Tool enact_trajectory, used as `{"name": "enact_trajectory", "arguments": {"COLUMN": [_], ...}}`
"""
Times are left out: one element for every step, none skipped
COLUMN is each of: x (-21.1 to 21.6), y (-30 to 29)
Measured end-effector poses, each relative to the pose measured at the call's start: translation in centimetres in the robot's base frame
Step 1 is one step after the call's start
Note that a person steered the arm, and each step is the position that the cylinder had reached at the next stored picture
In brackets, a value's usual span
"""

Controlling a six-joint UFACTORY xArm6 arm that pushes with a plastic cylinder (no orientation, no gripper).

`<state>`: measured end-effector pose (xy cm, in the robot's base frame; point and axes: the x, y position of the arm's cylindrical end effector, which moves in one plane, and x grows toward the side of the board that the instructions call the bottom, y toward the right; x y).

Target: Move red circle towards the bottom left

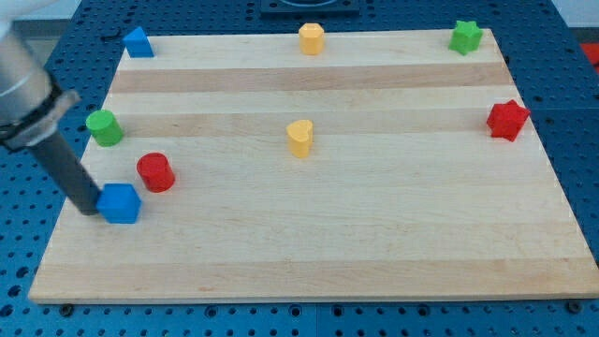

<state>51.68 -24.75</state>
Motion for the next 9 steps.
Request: {"name": "enact_trajectory", "arguments": {"x": [0.3,0.7,0.8,-3.0,-6.7,-7.2,-5.3,-3.2,-2.1], "y": [4.8,9.5,12.0,11.3,11.3,9.0,7.2,4.6,3.0]}}
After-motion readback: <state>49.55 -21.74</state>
